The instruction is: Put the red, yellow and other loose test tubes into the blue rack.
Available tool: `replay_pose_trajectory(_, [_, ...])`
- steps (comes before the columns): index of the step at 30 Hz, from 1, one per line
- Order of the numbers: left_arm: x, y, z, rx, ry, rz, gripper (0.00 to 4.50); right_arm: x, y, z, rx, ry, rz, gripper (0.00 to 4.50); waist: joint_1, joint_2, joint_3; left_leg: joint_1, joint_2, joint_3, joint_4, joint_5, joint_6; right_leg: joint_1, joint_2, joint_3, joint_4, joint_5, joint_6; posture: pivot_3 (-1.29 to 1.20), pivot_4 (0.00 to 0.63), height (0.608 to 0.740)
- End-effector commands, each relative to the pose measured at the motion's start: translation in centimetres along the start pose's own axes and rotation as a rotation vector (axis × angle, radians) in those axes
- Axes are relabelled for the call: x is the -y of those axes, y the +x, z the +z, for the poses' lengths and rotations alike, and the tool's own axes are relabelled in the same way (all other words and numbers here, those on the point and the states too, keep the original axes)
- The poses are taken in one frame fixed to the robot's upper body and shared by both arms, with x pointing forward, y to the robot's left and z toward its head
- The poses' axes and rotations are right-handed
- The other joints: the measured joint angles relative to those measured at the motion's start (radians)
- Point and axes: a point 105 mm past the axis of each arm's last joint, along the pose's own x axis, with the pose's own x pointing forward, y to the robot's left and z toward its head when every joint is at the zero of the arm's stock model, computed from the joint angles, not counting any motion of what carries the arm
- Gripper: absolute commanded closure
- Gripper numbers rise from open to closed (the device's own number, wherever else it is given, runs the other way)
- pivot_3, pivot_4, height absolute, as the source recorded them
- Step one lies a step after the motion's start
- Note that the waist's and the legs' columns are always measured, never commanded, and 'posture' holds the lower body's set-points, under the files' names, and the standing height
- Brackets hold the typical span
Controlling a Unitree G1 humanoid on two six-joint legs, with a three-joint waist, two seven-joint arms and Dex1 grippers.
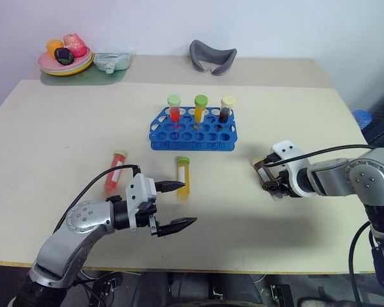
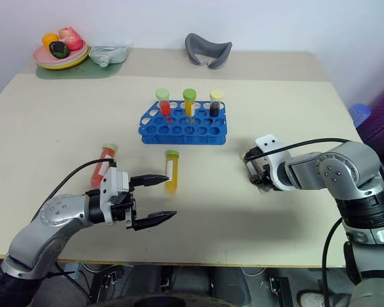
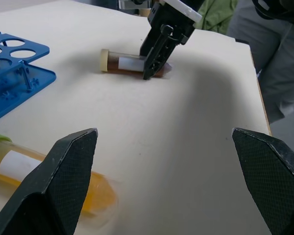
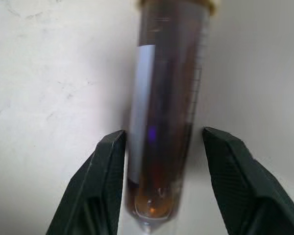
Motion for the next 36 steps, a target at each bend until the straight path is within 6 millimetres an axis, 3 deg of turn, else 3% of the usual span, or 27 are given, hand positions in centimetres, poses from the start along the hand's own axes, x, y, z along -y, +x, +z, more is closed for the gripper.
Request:
replay_pose_trajectory(1, [0.1, -0.1, 0.5, 0.021, 0.026, 0.000, 0.00, 0.1, 0.1, -0.6, -0.032, 0.005, -0.004, 1.76, 0.000, 0.000, 0.000, 0.000, 0.000, 0.000, 0.000, 0.000, 0.000, 0.000, 0.000, 0.000, 0.000, 0.000, 0.000, 0.00, 0.150, 0.735])
replay_pose_trajectory(6, [0.0, -0.2, 0.4, 0.023, 0.025, 0.003, 0.00, -0.1, 0.2, -0.7, -0.038, 0.008, 0.007, 1.76, -0.001, 0.000, 0.000, 0.000, 0.000, 0.000, 0.000, 0.000, 0.000, 0.000, 0.000, 0.000, 0.000, 0.000, 0.000, 0.00, 0.150, 0.735])
replay_pose_trajectory(10, [-0.1, -0.2, 0.4, 0.027, 0.027, 0.010, 0.00, 0.0, 0.1, -0.5, -0.033, 0.002, -0.011, 3.06, 0.000, 0.000, 0.000, 0.000, 0.000, 0.000, 0.000, 0.000, 0.000, 0.000, 0.000, 0.000, 0.000, 0.000, 0.000, 0.00, 0.150, 0.735])
replay_pose_trajectory(17, [-0.1, -0.2, 0.5, 0.031, 0.027, 0.019, 0.00, -0.5, -0.2, -0.1, -0.006, -0.035, -0.018, 3.06, 0.000, 0.000, 0.000, 0.000, 0.000, 0.000, 0.000, 0.000, 0.000, 0.000, 0.000, 0.000, -0.001, 0.000, 0.000, 0.00, 0.150, 0.735])
replay_pose_trajectory(20, [-0.6, -0.5, 0.5, 0.037, 0.017, 0.065, 0.00, -1.8, -1.2, 1.7, 0.102, -0.130, -0.009, 3.06, -0.001, 0.001, 0.001, -0.001, 0.000, 0.000, 0.000, 0.000, 0.000, -0.001, 0.000, 0.000, -0.001, 0.000, 0.000, 0.00, 0.150, 0.735])
replay_pose_trajectory(23, [-1.6, -1.2, 0.9, 0.068, -0.007, 0.155, 0.00, -4.5, -3.3, 4.9, 0.389, -0.346, 0.023, 3.06, -0.002, 0.005, 0.003, -0.004, 0.000, 0.000, 0.000, 0.000, 0.000, -0.004, 0.000, 0.000, 0.000, 0.000, 0.000, 0.00, 0.150, 0.735])
replay_pose_trajectory(26, [-2.1, -1.5, 0.9, 0.072, -0.012, 0.195, 0.00, -6.7, -4.7, 6.6, 0.609, -0.443, 0.136, 3.06, -0.002, 0.005, 0.003, -0.007, 0.000, -0.001, -0.001, 0.000, 0.000, -0.007, 0.001, 0.000, -0.001, 0.000, 0.000, 0.00, 0.150, 0.735])
replay_pose_trajectory(31, [-2.5, -1.3, 1.4, 0.091, -0.014, 0.210, 0.00, -7.0, -5.0, 10.2, 0.884, -0.334, 0.183, 3.06, -0.005, 0.005, 0.003, -0.006, 0.000, 0.000, 0.000, 0.000, 0.000, -0.006, 0.001, 0.000, -0.001, 0.001, 0.001, 0.00, 0.150, 0.735])
replay_pose_trajectory(36, [-3.5, -1.2, 2.2, 0.118, -0.001, 0.250, 0.00, -6.1, -3.7, 13.6, 1.088, -0.145, 0.081, 3.06, -0.005, 0.005, 0.003, -0.006, 0.000, 0.000, 0.000, 0.003, -0.005, -0.005, 0.001, 0.000, -0.001, 0.001, 0.001, 0.00, 0.150, 0.735])
